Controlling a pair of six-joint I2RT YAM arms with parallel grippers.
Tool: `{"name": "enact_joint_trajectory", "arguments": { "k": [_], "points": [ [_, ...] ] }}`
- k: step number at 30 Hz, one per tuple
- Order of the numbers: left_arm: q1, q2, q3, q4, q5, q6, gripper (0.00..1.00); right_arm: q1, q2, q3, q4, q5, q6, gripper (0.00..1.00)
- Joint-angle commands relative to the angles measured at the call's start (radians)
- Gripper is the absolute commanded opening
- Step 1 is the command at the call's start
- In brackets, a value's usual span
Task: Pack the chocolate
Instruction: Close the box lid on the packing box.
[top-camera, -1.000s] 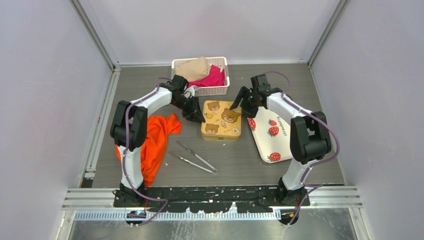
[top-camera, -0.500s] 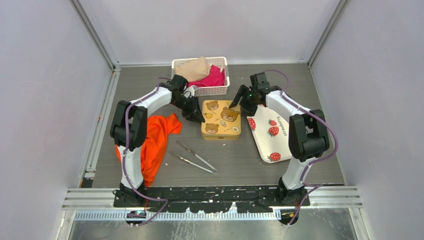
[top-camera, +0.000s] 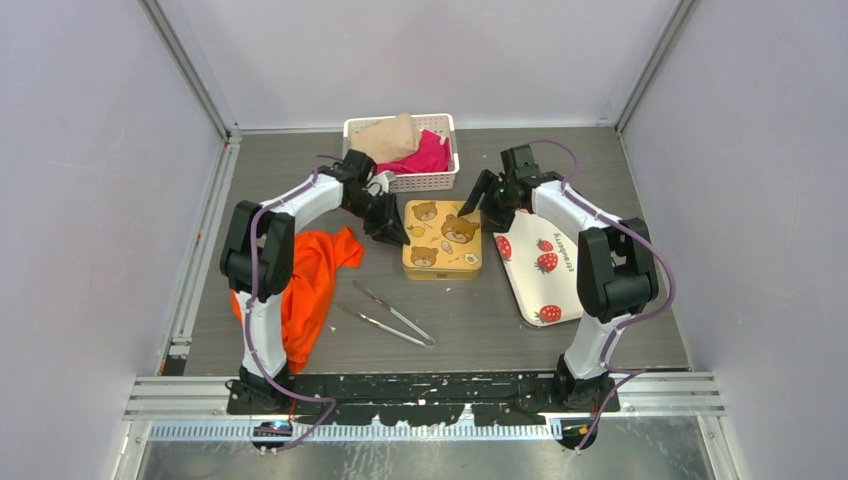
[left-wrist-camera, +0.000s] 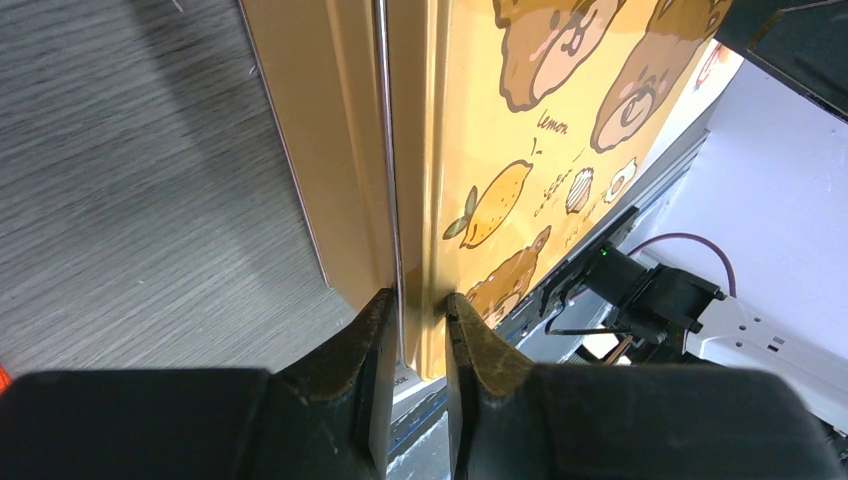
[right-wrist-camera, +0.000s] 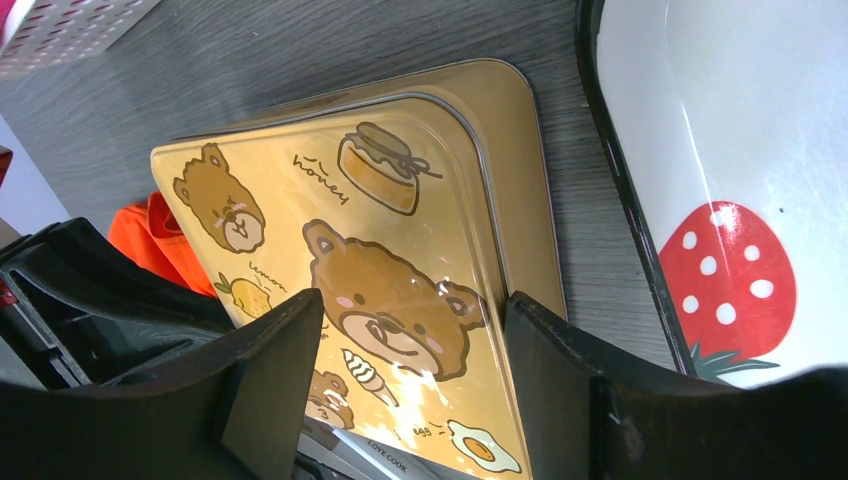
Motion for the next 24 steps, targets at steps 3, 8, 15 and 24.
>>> {"name": "enact_joint_trajectory", "arguments": {
  "k": [3,8,15,24],
  "points": [
    [-0.003,0.03,-0.048,0.001,-0.12,0.041,0.22,0.011,-0.003,0.033,0.037,-0.064,0.009,0.72],
    [-0.003,0.032,-0.053,-0.006,-0.141,0.04,0.22,0.011,-0.009,0.041,0.031,-0.057,0.005,0.72],
    [-0.003,0.043,-0.046,-0.022,-0.158,0.037,0.22,0.011,-0.036,0.056,-0.002,-0.013,-0.011,0.73],
    [-0.003,0.04,-0.062,-0.022,-0.165,0.037,0.21,0.014,-0.078,0.091,-0.044,0.091,-0.036,0.75]
  ]
}}
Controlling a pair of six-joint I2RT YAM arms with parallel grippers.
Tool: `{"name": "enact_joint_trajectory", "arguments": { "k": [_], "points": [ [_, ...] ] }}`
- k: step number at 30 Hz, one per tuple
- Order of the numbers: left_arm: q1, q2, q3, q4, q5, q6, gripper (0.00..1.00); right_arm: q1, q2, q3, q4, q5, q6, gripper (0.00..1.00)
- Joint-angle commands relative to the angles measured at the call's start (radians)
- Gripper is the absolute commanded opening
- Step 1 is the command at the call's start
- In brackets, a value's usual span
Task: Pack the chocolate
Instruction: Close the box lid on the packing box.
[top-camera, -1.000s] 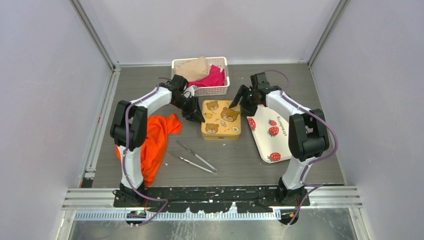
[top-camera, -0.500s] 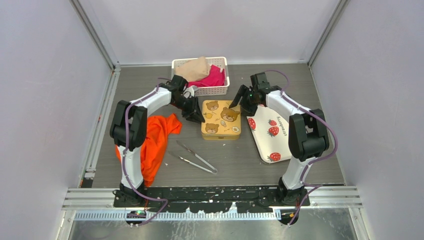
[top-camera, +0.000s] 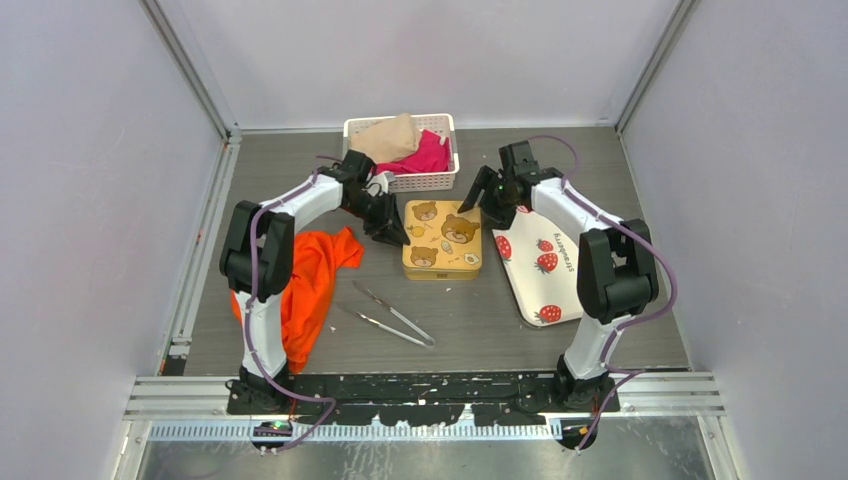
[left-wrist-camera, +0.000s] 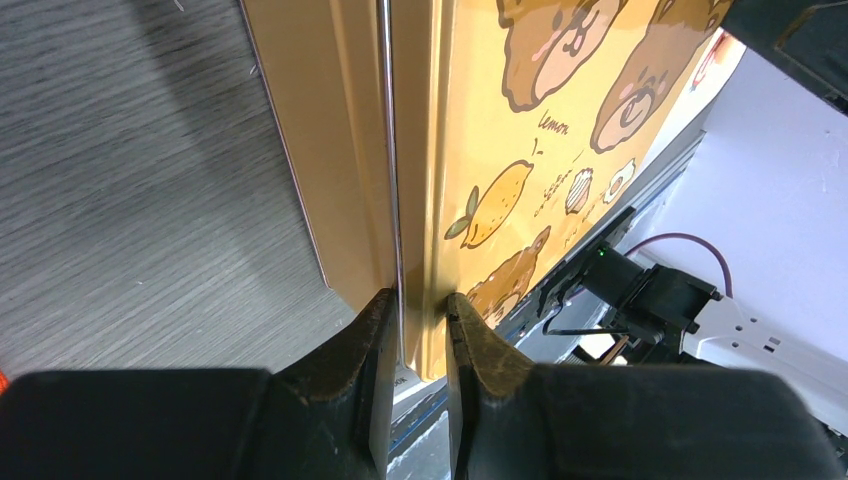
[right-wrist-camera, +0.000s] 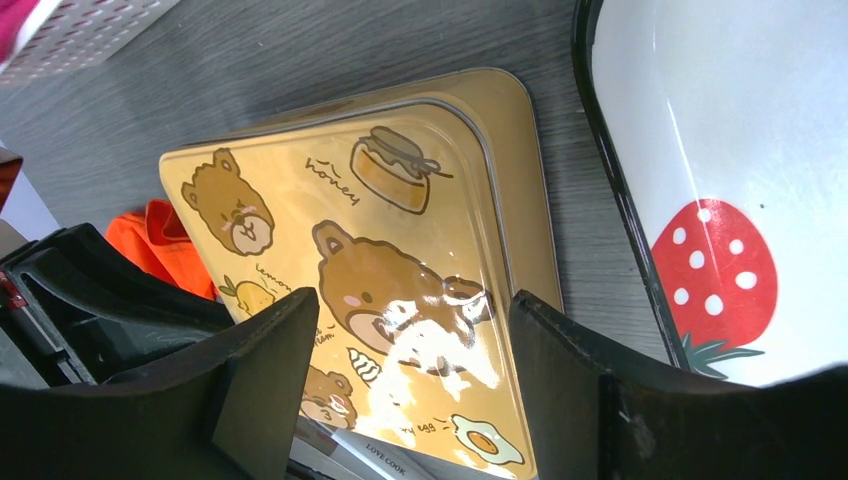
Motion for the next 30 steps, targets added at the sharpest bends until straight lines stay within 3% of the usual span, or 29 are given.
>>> {"name": "enact_joint_trajectory", "arguments": {
  "k": [1,6,8,9,14,17,26,30],
  "points": [
    [-0.005,0.041,-0.05,-0.033,-0.17,0.041,0.21,0.007,-0.074,0.073,-0.017,0.068,-0.033,0.76],
    [-0.004,0.042,-0.049,-0.035,-0.17,0.039,0.21,0.023,-0.073,0.132,-0.058,0.125,-0.069,0.76],
    [-0.005,0.042,-0.049,-0.037,-0.169,0.039,0.21,0.037,-0.06,0.168,-0.084,0.146,-0.092,0.72],
    [-0.005,0.042,-0.049,-0.036,-0.168,0.039,0.21,0.043,-0.049,0.189,-0.097,0.153,-0.098,0.67],
    [-0.004,0.041,-0.047,-0.039,-0.167,0.039,0.21,0.057,0.044,0.293,-0.19,0.165,-0.108,0.21],
    [-0.003,0.041,-0.044,-0.04,-0.166,0.041,0.21,0.076,0.077,0.352,-0.225,0.201,-0.118,0.06],
    [-0.002,0.037,-0.047,-0.054,-0.169,0.048,0.21,0.086,0.257,0.35,-0.211,0.2,-0.119,0.01],
    [0.001,0.03,-0.047,-0.057,-0.172,0.051,0.22,0.089,0.245,0.342,-0.199,0.204,-0.118,0.01]
  ]
}}
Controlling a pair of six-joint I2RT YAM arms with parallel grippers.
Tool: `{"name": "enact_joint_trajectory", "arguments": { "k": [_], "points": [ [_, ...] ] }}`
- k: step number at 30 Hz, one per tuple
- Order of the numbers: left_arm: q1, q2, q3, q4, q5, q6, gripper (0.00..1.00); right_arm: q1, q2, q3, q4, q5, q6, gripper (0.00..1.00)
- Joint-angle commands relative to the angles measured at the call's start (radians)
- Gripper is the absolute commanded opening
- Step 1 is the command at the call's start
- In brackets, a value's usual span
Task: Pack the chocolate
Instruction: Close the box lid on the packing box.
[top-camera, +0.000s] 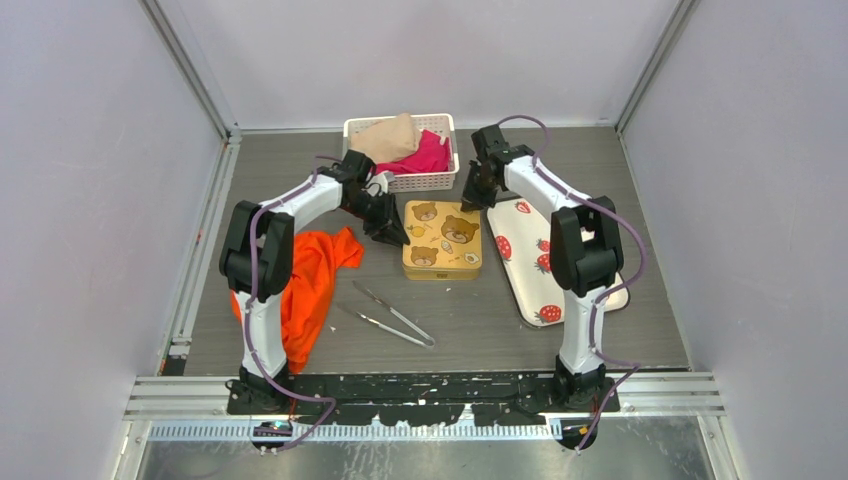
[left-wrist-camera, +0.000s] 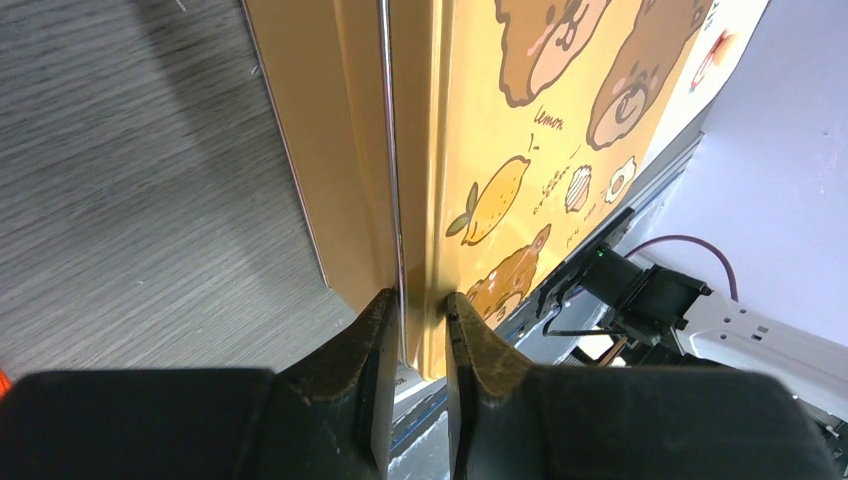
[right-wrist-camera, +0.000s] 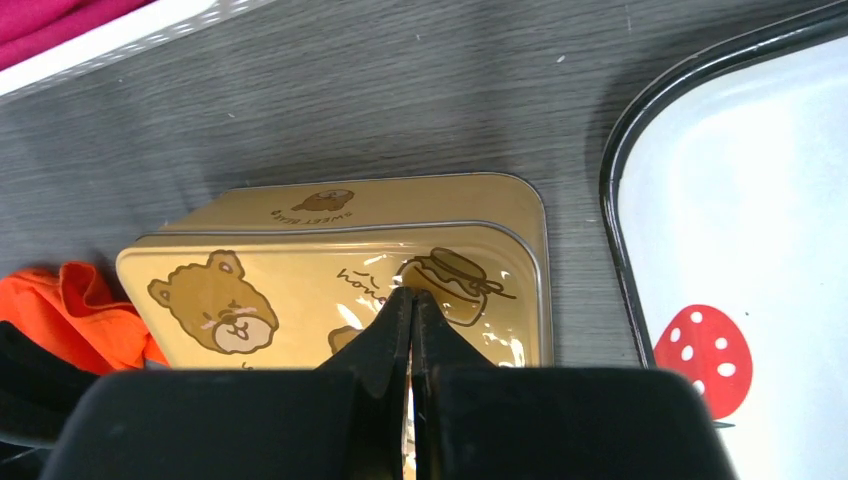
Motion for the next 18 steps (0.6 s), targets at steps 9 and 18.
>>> {"name": "enact_joint_trajectory", "arguments": {
  "k": [9,18],
  "points": [
    [0.004,0.016,-0.042,-0.074,-0.188,0.057,0.24,0.035,-0.014,0.014,-0.012,0.007,-0.016,0.01],
    [0.005,-0.035,-0.033,-0.092,-0.212,0.058,0.28,0.062,-0.126,0.035,-0.003,0.01,-0.012,0.04]
  ]
}}
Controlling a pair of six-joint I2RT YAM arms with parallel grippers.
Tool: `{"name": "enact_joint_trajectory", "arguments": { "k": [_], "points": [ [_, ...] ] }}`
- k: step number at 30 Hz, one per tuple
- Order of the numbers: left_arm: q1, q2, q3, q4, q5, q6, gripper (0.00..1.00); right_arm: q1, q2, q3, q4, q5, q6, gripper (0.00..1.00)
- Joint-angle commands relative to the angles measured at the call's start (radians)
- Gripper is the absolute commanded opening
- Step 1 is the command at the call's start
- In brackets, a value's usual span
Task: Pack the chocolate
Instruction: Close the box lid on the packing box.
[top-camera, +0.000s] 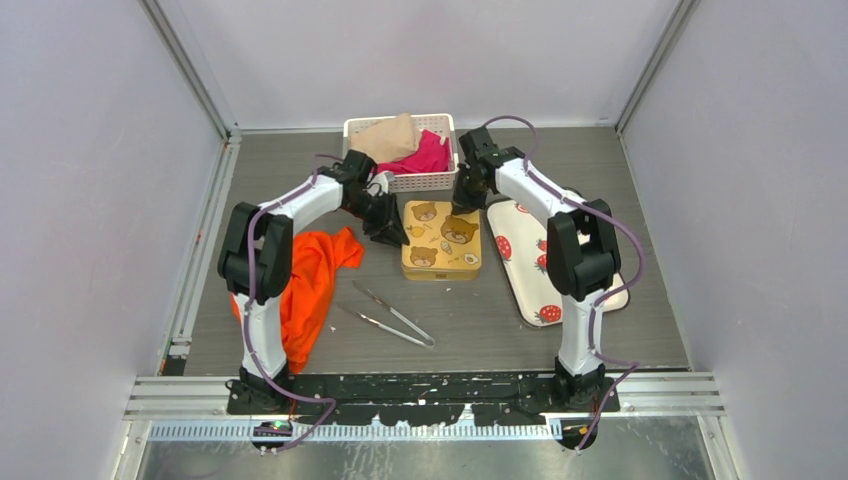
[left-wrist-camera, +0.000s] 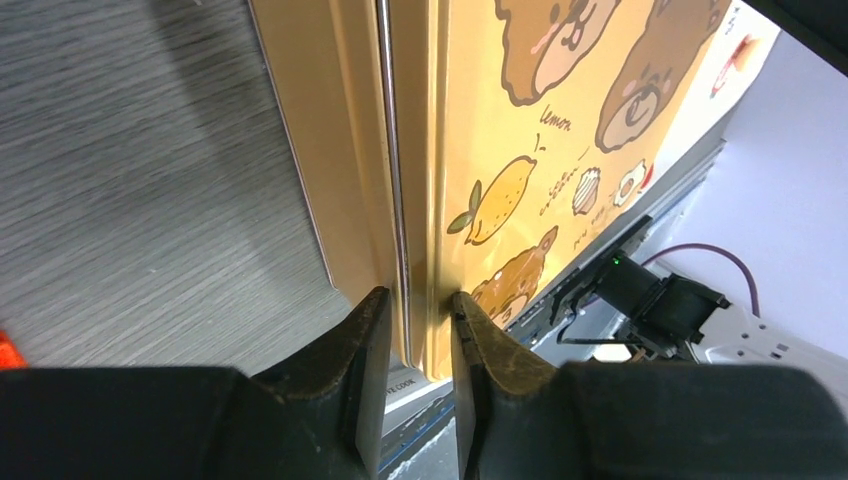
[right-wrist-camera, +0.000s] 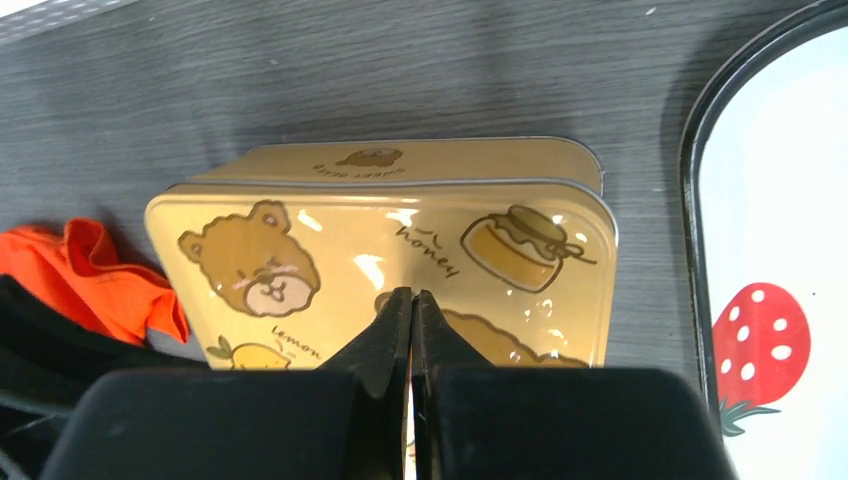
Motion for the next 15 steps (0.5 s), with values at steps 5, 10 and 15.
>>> {"name": "enact_joint_trajectory", "arguments": {
  "k": [5,10,15],
  "points": [
    [0.009,-0.047,-0.01,-0.101,-0.196,0.055,0.3,0.033,-0.155,0.035,-0.005,0.011,-0.013,0.06],
    [0.012,-0.059,-0.002,-0.108,-0.193,0.053,0.31,0.037,-0.183,0.005,-0.017,0.041,-0.016,0.08],
    [0.015,-0.084,0.007,-0.107,-0.189,0.052,0.33,0.003,-0.252,-0.103,-0.007,0.065,-0.009,0.32]
  ]
}}
